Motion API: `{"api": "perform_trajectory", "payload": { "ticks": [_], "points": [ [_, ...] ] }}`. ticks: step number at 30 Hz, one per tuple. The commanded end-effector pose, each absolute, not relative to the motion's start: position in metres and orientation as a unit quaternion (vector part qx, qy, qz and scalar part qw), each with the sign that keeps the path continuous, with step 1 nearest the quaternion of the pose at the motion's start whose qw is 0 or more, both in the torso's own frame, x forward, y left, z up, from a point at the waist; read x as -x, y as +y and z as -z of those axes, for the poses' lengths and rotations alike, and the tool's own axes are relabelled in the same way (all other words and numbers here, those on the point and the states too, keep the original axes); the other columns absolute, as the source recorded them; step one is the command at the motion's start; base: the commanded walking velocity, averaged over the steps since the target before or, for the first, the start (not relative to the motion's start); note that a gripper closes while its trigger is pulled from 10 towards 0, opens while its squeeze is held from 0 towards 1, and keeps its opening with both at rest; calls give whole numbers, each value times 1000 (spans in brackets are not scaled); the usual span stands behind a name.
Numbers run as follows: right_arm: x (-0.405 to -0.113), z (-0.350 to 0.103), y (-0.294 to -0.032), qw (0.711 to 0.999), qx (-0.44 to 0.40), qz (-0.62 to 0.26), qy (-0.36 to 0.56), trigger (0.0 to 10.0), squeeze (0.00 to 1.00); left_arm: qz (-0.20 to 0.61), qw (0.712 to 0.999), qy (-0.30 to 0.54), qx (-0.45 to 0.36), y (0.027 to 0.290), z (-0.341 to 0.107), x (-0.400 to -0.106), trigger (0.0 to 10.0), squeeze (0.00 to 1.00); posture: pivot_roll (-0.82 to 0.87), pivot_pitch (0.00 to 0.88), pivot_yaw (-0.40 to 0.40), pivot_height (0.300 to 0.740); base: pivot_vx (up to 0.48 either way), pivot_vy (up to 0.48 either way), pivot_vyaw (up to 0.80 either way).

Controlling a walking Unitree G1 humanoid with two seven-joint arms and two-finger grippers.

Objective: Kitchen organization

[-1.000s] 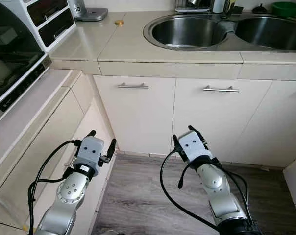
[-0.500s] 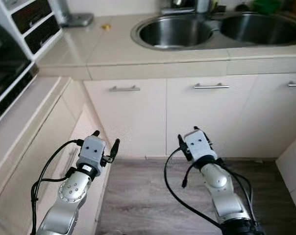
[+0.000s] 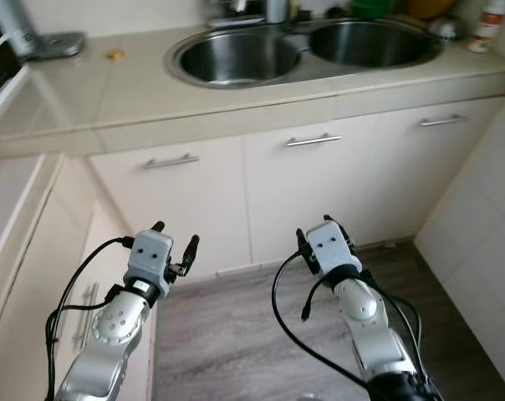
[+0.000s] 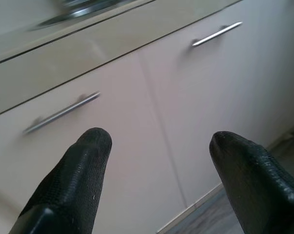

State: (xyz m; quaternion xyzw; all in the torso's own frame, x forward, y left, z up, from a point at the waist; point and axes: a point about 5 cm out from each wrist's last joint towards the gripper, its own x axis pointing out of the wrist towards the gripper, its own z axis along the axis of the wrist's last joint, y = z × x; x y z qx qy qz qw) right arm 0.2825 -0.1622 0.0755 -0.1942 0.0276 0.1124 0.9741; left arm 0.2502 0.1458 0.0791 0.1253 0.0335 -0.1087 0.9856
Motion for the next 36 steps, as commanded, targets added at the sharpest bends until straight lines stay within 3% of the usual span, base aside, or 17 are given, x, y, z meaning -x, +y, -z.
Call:
{"api": "perform_trajectory", "payload": {
  "ticks": [1,15,19,36],
  "points": [
    [-284,-81,-166,973,203,-104,19,10000,0,115,986,22,-120,143,-83,-252,10000,0,-141,0,52,740,480,0,-769],
    [-284,-81,-169,970,221,-98,12,10000,0,120,986,17,-115,139,-82,-251,10000,0,-143,0,45,740,474,0,-646],
    [-283,-78,-170,970,221,-95,21,10000,0,123,986,13,-115,137,-83,-250,10000,0,-144,0,44,740,0,0,0],
    [-285,-79,-174,974,212,-75,23,10000,0,132,984,-2,-122,134,-89,-249,10000,0,-144,0,48,740,0,0,-767]
  ]
}}
